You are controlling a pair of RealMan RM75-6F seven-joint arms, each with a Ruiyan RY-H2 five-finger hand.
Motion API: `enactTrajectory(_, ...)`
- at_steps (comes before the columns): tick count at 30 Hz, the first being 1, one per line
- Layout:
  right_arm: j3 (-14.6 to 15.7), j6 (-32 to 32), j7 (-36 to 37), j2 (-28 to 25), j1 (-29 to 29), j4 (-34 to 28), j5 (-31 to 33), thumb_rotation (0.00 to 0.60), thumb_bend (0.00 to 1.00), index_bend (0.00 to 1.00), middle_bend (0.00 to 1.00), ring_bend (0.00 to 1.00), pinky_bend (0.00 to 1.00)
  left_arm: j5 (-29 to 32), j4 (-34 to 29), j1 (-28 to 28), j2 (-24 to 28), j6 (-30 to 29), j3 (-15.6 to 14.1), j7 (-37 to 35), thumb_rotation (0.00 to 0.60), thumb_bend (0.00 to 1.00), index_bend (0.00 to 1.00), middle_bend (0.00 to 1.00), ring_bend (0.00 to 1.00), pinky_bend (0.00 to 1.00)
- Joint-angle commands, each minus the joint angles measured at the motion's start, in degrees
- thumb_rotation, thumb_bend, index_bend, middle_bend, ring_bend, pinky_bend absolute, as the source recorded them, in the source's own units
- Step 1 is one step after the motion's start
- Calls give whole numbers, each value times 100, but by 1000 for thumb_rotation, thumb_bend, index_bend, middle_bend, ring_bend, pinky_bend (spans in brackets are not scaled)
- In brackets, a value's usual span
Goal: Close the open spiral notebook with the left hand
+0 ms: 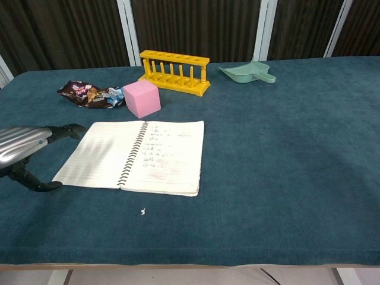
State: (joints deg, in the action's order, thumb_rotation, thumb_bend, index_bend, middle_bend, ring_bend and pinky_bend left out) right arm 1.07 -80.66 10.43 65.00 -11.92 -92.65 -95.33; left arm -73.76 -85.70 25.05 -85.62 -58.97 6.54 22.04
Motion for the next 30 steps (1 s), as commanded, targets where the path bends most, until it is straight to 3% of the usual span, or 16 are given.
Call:
enactTrajectory(1,-2,6,-21,11,-6,-3,-8,600,0,68,22,34,126,63,147,11,-89,2,-46,-48,600,282,100,142,106,149)
enactTrajectory(30,39,-133,118,39,110,145,-11,600,0,69,22,34,126,653,1178,605,-664,561,9,32,600,264,110,142,106,157)
